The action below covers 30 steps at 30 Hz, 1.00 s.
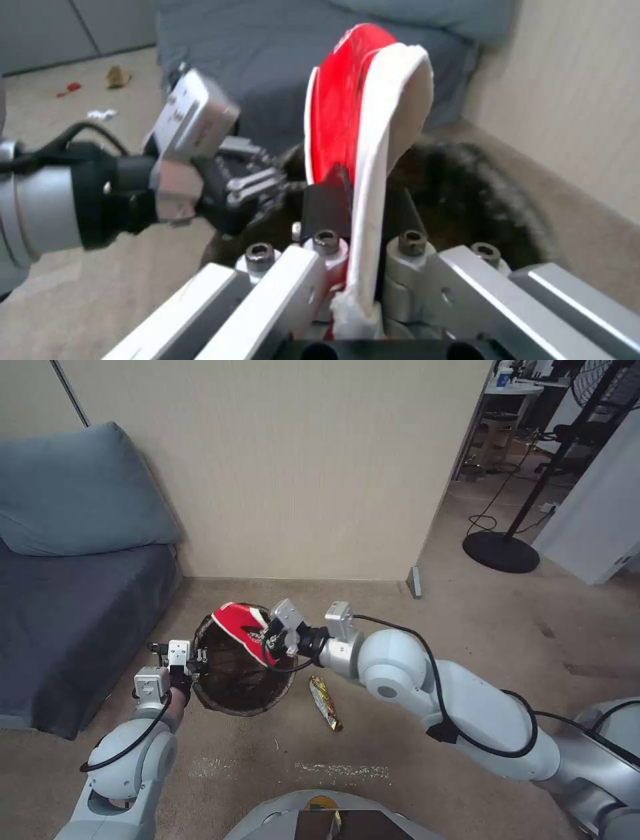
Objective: Pick up the trash bin, then pick up the garbage from the floor and place it into the trash bin.
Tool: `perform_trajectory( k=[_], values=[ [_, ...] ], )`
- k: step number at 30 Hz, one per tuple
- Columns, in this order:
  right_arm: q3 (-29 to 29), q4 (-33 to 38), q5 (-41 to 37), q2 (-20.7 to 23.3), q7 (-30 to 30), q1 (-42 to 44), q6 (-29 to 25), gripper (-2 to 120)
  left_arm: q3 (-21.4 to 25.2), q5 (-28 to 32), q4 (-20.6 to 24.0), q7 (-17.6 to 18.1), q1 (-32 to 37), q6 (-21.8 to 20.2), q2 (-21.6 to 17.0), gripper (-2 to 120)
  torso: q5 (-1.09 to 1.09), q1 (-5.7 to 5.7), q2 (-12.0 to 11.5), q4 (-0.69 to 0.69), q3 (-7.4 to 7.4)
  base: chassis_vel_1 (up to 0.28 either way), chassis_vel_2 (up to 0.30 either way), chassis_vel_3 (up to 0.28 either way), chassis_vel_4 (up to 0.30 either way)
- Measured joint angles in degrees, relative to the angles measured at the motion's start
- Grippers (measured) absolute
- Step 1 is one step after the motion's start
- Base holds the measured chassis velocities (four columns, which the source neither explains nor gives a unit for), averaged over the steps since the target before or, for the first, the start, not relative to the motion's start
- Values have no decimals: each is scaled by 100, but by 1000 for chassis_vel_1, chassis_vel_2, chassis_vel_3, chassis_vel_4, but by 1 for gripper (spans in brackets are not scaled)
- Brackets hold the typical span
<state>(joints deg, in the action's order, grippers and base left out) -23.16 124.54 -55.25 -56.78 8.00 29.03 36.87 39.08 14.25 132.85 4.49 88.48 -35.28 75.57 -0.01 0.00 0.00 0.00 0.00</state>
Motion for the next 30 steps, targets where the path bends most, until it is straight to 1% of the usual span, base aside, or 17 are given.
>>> perform_trajectory(
  k=[6, 9, 11, 13, 14, 16, 17, 20, 21, 22, 25, 26, 28, 30],
  values=[
    [-381, -178, 9, -149, 277, -74, 81, 0, 2, 11, -9, 16, -8, 0, -13, 3, 0, 0, 0, 0, 0, 0, 0, 0, 0],
    [-494, -267, 141, -234, 377, -76, 116, 0, 6, 17, -10, 17, -13, 0, -15, 3, 0, 0, 0, 0, 0, 0, 0, 0, 0],
    [-601, -364, 218, -342, 434, -89, 124, 9, 1, 18, -14, 18, -21, 0, -6, 3, 1, 0, 0, 0, 0, 0, 0, 0, 0],
    [-621, -380, 226, -361, 446, -92, 124, 10, 0, 18, -15, 18, -22, 0, -5, 3, 1, 0, 0, 0, 0, 0, 0, 0, 0],
    [-705, -442, 260, -417, 497, -103, 124, 18, -3, 19, -15, 19, -25, 1, 2, 3, 0, 0, 0, 1, 0, 0, 0, 0, 0],
    [-760, -487, 272, -456, 527, -111, 131, 27, 0, 23, -16, 21, -27, 1, 9, 3, 0, 0, 0, 0, 0, 0, 0, 0, 0],
    [-760, -487, 272, -456, 527, -111, 131, 27, 0, 23, -16, 21, -27, 1, 9, 3, 0, 0, 0, 0, 0, 0, 0, 0, 0],
    [-812, -528, 261, -540, 631, -142, 141, 41, 19, 35, -15, 21, -24, 4, 20, 3, 1, 0, 0, 0, 0, 0, 0, 0, 0],
    [-812, -528, 261, -540, 631, -142, 141, 41, 19, 35, -15, 21, -24, 4, 20, 3, 1, 0, 0, 0, 0, 0, 0, 0, 0],
    [-820, -531, 250, -556, 653, -157, 143, 45, 24, 35, -16, 21, -23, 5, 23, 3, 0, 0, 0, 0, 0, 0, 0, 0, 0],
    [-837, -529, 209, -566, 690, -195, 150, 59, 28, 38, -15, 20, -20, 7, 34, 3, 0, 0, 0, 0, 0, 0, 0, 0, 0],
    [-837, -529, 209, -566, 690, -195, 150, 59, 28, 38, -15, 20, -20, 7, 34, 3, 0, 0, 0, 0, 0, 0, 0, 0, 0],
    [-837, -516, 195, -569, 710, -202, 150, 68, 29, 39, -15, 20, -25, 8, 34, 3, 1, 0, 0, 0, 0, 0, 0, 0, 0],
    [-835, -494, 179, -570, 729, -210, 150, 75, 29, 40, -16, 20, -30, 8, 34, 3, 1, 0, 0, 0, 0, 0, 0, 0, 0]
  ],
)
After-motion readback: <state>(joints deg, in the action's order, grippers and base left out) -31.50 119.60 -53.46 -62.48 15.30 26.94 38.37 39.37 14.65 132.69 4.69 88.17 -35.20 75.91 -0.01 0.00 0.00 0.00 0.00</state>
